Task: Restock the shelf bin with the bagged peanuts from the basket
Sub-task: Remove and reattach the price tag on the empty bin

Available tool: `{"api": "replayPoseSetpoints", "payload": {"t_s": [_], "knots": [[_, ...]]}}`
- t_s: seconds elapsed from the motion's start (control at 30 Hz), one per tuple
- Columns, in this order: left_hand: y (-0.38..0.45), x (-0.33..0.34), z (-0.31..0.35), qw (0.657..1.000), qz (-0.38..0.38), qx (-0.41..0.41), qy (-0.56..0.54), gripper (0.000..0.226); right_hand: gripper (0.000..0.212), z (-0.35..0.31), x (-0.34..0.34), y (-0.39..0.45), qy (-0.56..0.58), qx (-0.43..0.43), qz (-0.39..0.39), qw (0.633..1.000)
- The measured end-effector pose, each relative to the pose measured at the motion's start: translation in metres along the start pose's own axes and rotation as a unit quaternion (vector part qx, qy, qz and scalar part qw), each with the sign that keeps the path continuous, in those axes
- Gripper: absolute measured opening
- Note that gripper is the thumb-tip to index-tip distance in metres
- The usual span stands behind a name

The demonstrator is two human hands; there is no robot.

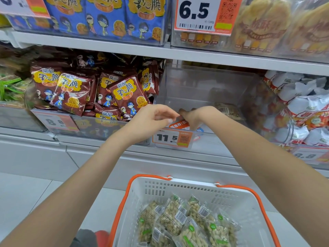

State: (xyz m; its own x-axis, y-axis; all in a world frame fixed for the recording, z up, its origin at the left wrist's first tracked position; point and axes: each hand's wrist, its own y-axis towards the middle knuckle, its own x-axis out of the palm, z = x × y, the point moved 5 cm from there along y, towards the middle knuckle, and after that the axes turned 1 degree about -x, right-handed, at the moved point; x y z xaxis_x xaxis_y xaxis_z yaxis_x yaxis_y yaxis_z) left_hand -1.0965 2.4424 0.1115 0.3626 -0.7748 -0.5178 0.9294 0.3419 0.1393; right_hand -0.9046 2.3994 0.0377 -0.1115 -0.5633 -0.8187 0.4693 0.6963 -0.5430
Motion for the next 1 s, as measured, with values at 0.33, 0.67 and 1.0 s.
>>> {"api": "replayPoseSetpoints", "payload": {"t_s": [0.33,0.67,1.0], "knots": [[-0.001,0.001,0.000,1.000,-0.003,0.006,0.009,0.024,0.049,0.003,0.002,-0.004,-0.032,-0.016,-0.009,0.999],[0.002,0.008,0.004,0.996,0.012,0.026,0.085,0.022,0.115,0.016,0.026,-0.045,0.154,-0.023,0.060,0.986],[0.002,0.010,0.002,0.995,0.004,0.017,0.098,0.023,0.074,0.012,0.024,-0.029,0.077,-0.026,0.061,0.995]]}}
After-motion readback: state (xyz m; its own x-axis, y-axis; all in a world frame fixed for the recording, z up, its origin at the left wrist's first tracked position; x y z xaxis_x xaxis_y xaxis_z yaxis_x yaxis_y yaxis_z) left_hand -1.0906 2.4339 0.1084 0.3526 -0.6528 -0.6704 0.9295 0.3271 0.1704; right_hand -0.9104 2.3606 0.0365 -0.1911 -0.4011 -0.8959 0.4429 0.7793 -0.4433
